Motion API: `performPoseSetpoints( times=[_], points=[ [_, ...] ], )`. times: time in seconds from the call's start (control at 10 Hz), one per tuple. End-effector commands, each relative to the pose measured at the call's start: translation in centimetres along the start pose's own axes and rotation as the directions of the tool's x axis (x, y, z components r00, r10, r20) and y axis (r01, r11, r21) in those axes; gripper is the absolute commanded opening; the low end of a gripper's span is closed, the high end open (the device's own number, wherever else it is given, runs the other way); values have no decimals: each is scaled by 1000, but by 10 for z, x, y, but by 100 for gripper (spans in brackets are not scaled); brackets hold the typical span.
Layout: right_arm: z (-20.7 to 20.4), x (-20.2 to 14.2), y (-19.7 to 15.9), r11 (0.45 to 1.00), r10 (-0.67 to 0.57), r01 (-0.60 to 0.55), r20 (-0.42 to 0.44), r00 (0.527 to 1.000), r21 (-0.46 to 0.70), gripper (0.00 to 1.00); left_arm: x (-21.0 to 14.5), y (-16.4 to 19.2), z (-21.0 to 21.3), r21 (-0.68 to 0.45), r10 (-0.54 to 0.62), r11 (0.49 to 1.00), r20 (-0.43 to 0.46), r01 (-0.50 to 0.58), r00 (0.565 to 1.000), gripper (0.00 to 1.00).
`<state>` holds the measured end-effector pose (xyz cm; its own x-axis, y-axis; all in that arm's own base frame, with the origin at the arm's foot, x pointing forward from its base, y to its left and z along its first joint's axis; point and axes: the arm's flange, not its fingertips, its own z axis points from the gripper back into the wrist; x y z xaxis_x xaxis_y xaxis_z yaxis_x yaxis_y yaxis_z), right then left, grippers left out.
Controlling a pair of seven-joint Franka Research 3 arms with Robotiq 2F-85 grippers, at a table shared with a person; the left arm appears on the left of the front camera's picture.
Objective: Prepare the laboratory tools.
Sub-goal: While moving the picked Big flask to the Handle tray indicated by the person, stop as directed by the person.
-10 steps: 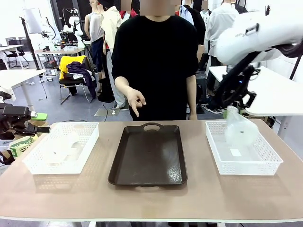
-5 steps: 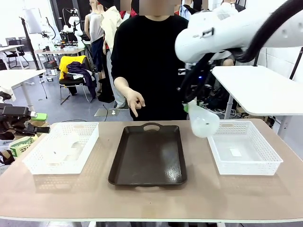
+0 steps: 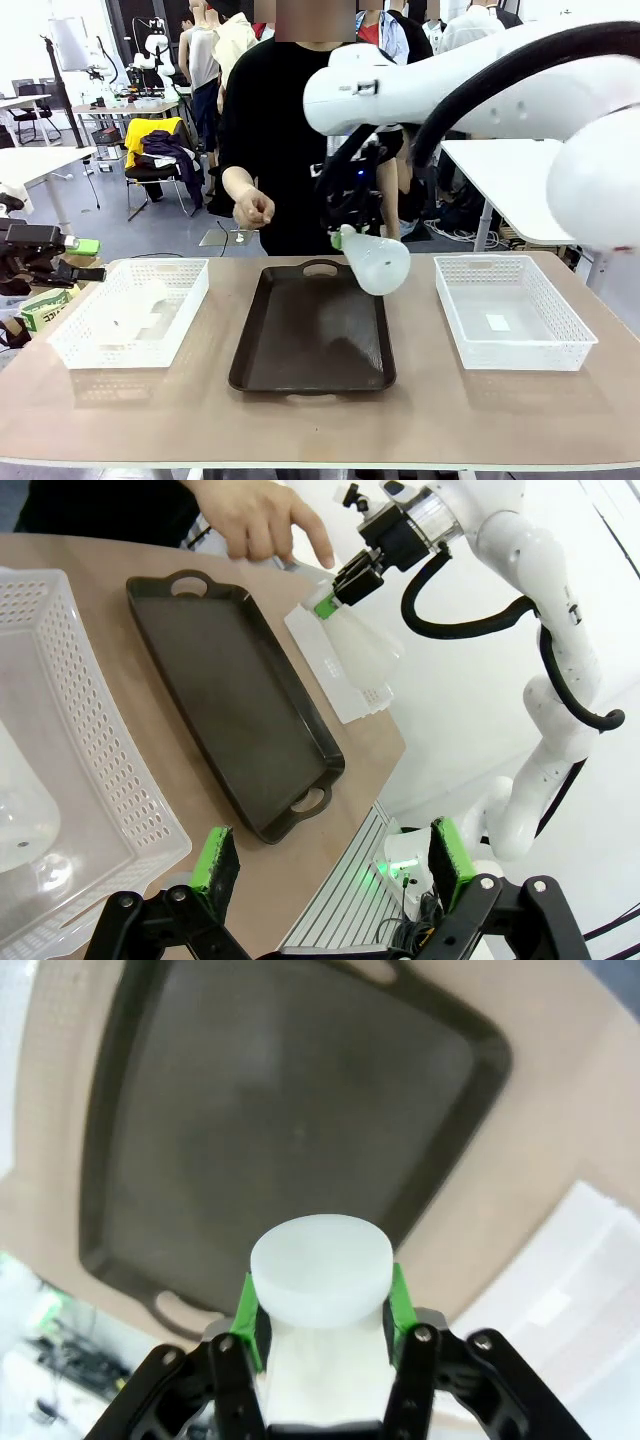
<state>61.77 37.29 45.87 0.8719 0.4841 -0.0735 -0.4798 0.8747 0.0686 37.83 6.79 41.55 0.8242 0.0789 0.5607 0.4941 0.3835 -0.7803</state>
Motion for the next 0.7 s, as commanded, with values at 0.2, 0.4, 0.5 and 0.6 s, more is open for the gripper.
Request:
performPoseSetpoints(
  times=[0.2,0.4,0.5,0.6],
  points=[
    [0,36,25,997,76,-77,-37,996,-20,0,0,-1,2,-11,-1,1000,10,1,1000,100],
    [-4,33,30,997,82,-83,-35,996,-13,0,0,-1,2,-11,-1,1000,10,1,1000,100],
    [-3,32,26,998,63,-63,-21,998,3,0,0,-1,2,-11,-1,1000,10,1,1000,100],
    [-1,29,23,999,38,-38,-26,999,-14,0,0,-1,2,-11,-1,1000,10,1,1000,100]
  ],
)
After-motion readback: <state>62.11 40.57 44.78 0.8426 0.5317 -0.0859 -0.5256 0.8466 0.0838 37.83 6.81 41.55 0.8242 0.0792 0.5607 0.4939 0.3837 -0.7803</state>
